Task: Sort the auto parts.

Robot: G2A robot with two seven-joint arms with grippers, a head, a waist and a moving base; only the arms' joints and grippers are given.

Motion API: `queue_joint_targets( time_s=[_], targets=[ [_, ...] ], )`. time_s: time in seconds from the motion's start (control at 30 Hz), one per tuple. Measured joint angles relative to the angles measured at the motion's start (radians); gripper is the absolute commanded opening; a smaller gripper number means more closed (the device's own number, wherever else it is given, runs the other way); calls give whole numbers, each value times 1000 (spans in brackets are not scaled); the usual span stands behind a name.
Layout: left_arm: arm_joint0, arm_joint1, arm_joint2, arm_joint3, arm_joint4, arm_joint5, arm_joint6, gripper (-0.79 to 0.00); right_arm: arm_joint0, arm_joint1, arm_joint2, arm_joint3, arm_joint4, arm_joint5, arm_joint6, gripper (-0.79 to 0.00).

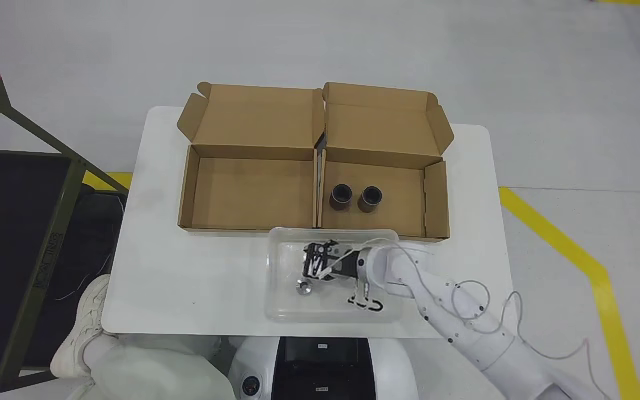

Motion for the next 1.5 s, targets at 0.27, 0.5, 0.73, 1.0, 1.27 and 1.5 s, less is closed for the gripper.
queue_joint_targets(
  time_s=[0.27,0.5,0.73,1.0,1.27,1.5],
  targets=[
    [0,0,0,0,0,0,0,0,-21,11,40,-97,-14,9,30,-785],
    [0,0,0,0,0,0,0,0,-60,23,94,-179,-1,40,-10,-785],
    [0,0,0,0,0,0,0,0,-90,30,151,-216,36,67,-141,-785],
    [0,0,0,0,0,0,0,0,-114,37,224,-254,28,128,-352,-785],
    [0,0,0,0,0,0,0,0,-149,39,268,-303,-35,240,-565,-785],
    [0,0,0,0,0,0,0,0,-185,40,287,-321,-49,279,-703,-785]
  ],
)
